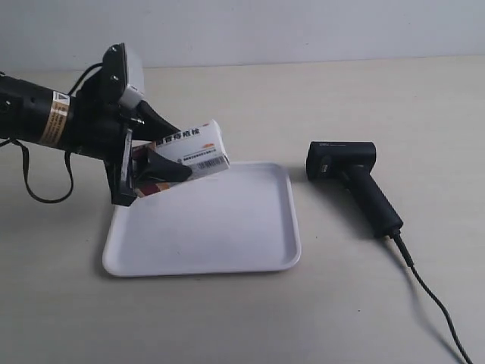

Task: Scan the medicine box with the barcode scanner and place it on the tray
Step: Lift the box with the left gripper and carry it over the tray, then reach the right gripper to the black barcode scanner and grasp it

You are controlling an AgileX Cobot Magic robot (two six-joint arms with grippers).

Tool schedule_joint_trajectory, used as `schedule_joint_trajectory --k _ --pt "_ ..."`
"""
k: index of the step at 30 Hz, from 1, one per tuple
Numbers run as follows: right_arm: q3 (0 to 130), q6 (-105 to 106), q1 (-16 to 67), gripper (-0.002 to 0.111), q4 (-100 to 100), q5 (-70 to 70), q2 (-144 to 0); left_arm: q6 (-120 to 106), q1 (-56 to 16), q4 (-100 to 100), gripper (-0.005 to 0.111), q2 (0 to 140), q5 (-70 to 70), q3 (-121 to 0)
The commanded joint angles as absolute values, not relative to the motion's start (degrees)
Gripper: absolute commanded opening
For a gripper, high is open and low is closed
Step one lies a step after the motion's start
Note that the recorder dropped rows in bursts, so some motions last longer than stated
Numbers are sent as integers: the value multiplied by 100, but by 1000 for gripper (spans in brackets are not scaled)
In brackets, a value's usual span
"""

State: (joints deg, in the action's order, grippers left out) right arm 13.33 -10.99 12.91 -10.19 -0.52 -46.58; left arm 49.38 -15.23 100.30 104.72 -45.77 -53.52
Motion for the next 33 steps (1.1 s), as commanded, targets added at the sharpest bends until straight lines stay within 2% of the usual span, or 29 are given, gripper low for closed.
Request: schedule_joint_trajectory --k 1,7,10,12,20,23,25,30,31,32,33 --pt "2168 -813 2212 26 -837 747 -7158 4842 -1602 9995 0 10476 -4542 -5187" --pt "3332 -72 2559 74 -837 615 -9125 4736 -1602 9995 0 10476 -4542 -5051" --pt "3666 174 2569 91 -699 537 -9637 4637 -1602 9995 0 10476 -4542 -5052" --pt "3839 321 2569 95 -632 537 -9904 4609 -1602 9995 0 10476 -4542 -5052" --pt "4383 895 2516 94 -632 511 -10708 4220 -1602 9995 0 10476 -4542 -4950" --pt "4505 1111 2436 91 -632 435 -10923 4220 -1602 9995 0 10476 -4542 -4950" --pt "4505 1201 2361 81 -632 475 -10948 4220 -1602 9995 0 10476 -4542 -4950" --pt "4505 1368 2231 44 -643 442 -10925 4220 -1602 9995 0 10476 -4516 -4950" --pt "4505 1513 2231 30 -643 348 -10838 4178 -1602 9995 0 10505 -4468 -4950" --pt "4505 1546 2231 23 -643 244 -10753 4105 -1602 9995 0 10544 -4412 -4950" --pt "4505 1671 2231 10 -583 -70 -10510 4047 -1602 9995 0 10673 -4213 -4950"
